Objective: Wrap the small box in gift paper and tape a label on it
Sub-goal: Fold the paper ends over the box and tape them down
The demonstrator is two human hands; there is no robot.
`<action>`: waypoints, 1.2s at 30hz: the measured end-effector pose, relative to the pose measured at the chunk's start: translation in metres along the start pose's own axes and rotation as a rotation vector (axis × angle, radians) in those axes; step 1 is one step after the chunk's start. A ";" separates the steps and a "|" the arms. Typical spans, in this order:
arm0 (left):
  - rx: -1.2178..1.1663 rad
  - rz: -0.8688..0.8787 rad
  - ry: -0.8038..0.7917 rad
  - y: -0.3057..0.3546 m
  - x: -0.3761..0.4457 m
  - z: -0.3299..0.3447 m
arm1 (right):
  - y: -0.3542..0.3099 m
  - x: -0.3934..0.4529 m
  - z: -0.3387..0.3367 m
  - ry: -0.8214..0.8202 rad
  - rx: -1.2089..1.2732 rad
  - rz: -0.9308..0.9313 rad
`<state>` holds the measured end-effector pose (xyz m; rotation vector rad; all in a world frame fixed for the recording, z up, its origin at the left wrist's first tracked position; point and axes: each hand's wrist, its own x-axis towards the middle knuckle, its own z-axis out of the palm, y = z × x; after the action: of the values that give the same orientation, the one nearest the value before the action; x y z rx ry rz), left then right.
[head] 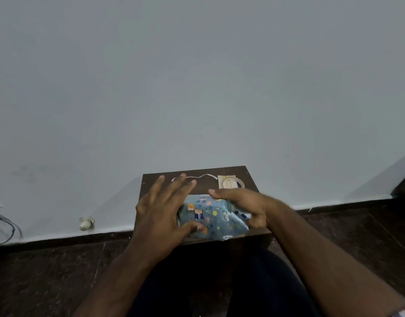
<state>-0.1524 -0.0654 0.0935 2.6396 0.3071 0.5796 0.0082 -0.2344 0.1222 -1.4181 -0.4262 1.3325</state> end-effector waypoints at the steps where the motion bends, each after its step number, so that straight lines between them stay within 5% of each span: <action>1: 0.010 0.004 -0.054 0.001 0.000 0.001 | -0.005 -0.001 -0.001 0.012 -0.067 0.008; 4: -0.103 -0.031 -0.101 -0.002 0.000 0.006 | -0.024 -0.003 -0.005 0.044 -0.153 -0.026; 9: -0.537 -0.169 0.097 -0.008 0.007 0.009 | -0.034 -0.007 -0.008 0.212 0.170 -0.369; 11: -0.696 -0.312 0.163 0.002 0.006 0.006 | -0.023 -0.005 0.000 0.372 0.044 -0.487; 19: -1.009 -0.583 0.048 0.010 -0.001 0.009 | 0.001 0.004 0.036 0.459 -0.147 -0.658; 32: -1.173 -0.503 0.048 0.006 -0.001 0.001 | -0.042 -0.004 0.011 0.399 -0.112 -0.814; 36: -1.152 -0.421 -0.002 0.004 -0.002 0.000 | -0.053 -0.012 0.004 0.336 -0.492 -0.763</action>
<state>-0.1534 -0.0696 0.0952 1.4152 0.3638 0.4143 0.0217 -0.2239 0.1734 -1.5982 -0.9916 0.3714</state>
